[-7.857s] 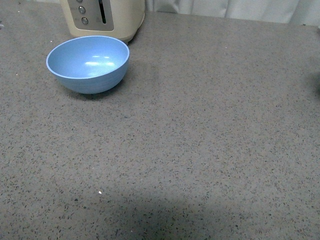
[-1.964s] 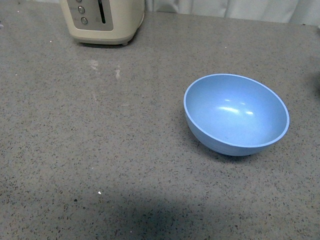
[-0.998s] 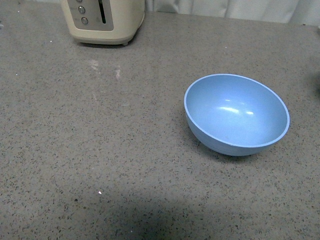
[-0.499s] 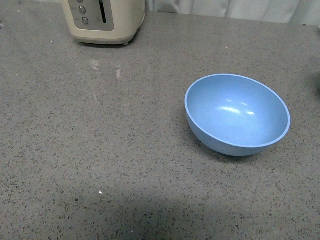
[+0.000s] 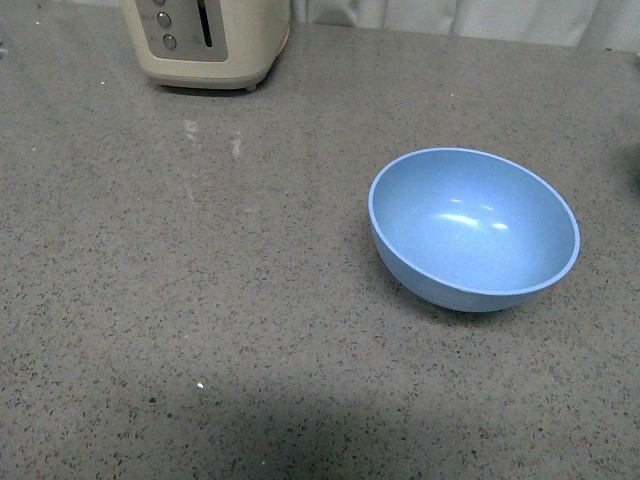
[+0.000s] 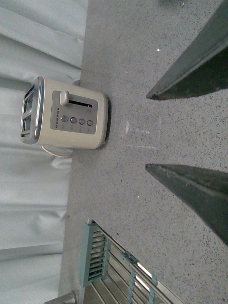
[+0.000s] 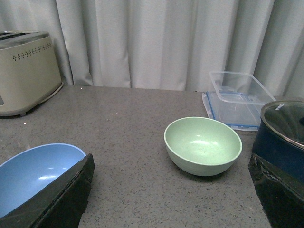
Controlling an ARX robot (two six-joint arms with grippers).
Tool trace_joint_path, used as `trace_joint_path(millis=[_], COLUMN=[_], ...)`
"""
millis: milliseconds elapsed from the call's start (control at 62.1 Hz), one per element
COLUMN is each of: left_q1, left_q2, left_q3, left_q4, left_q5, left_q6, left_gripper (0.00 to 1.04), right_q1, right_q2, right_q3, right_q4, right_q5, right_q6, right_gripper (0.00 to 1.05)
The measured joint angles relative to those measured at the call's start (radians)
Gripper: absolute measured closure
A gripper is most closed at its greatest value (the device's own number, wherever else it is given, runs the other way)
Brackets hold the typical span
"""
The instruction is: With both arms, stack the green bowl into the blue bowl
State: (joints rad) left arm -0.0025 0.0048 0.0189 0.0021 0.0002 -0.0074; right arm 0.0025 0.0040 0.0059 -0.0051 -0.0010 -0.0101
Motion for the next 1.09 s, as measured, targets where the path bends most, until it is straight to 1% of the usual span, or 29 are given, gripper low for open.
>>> trace_joint_path(millis=[64,81,177,193,242,290,322,338,370,386,419,467,547,612,628,660,773,821,950,1014,1095], left_q1=[0.0,0.0,0.0,0.0,0.0,0.0,0.0,0.0,0.0,0.0,0.0,0.0,0.0,0.0,0.0,0.0,0.0,0.0,0.0,0.0,0.0], left_q2=[0.0,0.0,0.0,0.0,0.0,0.0,0.0,0.0,0.0,0.0,-0.001,-0.002,-0.002,-0.002,-0.002,-0.002,-0.002,-0.002,-0.002,-0.002,-0.002], left_q3=[0.0,0.0,0.0,0.0,0.0,0.0,0.0,0.0,0.0,0.0,0.0,0.0,0.0,0.0,0.0,0.0,0.0,0.0,0.0,0.0,0.0], left_q4=[0.0,0.0,0.0,0.0,0.0,0.0,0.0,0.0,0.0,0.0,0.0,0.0,0.0,0.0,0.0,0.0,-0.001,-0.001,-0.001,-0.001,-0.001], left_q5=[0.0,0.0,0.0,0.0,0.0,0.0,0.0,0.0,0.0,-0.002,-0.002,0.0,0.0,0.0,0.0,0.0,-0.001,-0.001,0.0,0.0,0.0], left_q6=[0.0,0.0,0.0,0.0,0.001,0.002,0.002,0.002,0.002,0.002,0.002,0.002,0.002,0.003,0.003,0.003,0.002,0.002,0.003,0.003,0.003], left_gripper=[0.49,0.44,0.2,0.15,0.05,0.07,0.07,0.07,0.06,0.06,0.06,0.06,0.06,0.06,0.06,0.06,0.06,0.06,0.06,0.06,0.06], right_q1=[0.0,0.0,0.0,0.0,0.0,0.0,0.019,0.023,0.023,0.016,-0.005,-0.044,-0.105,-0.139,-0.143,-0.155,-0.172,-0.175,-0.177,-0.175,-0.165], right_q2=[0.0,0.0,0.0,0.0,0.0,0.001,0.021,0.048,0.102,0.142,0.214,0.346,0.569,0.736,0.763,0.866,1.083,1.162,1.315,1.375,1.455], right_q3=[0.0,0.0,0.0,0.0,0.0,0.0,0.006,0.013,0.023,0.031,0.045,0.07,0.127,0.187,0.198,0.241,0.351,0.41,0.532,0.59,0.669], right_q4=[0.0,0.0,0.0,0.0,0.0,-0.001,-0.023,-0.032,-0.016,0.01,0.064,0.164,0.306,0.372,0.378,0.39,0.376,0.34,0.284,0.232,0.128], right_q5=[0.0,0.0,0.0,0.0,0.0,0.007,0.068,0.121,0.193,0.21,0.209,0.178,0.084,0.01,0.004,-0.041,-0.122,-0.155,-0.198,-0.222,-0.245], right_q6=[0.0,0.0,0.0,0.0,0.0,0.0,-0.013,-0.028,-0.043,-0.059,-0.078,-0.108,-0.156,-0.202,-0.206,-0.235,-0.315,-0.35,-0.416,-0.441,-0.487], right_gripper=[0.09,0.09,0.09,0.09,0.09,0.09,0.09,0.09,0.09,0.09,0.09,0.09,0.09,0.09,0.09,0.09,0.09,0.09,0.09,0.09,0.09])
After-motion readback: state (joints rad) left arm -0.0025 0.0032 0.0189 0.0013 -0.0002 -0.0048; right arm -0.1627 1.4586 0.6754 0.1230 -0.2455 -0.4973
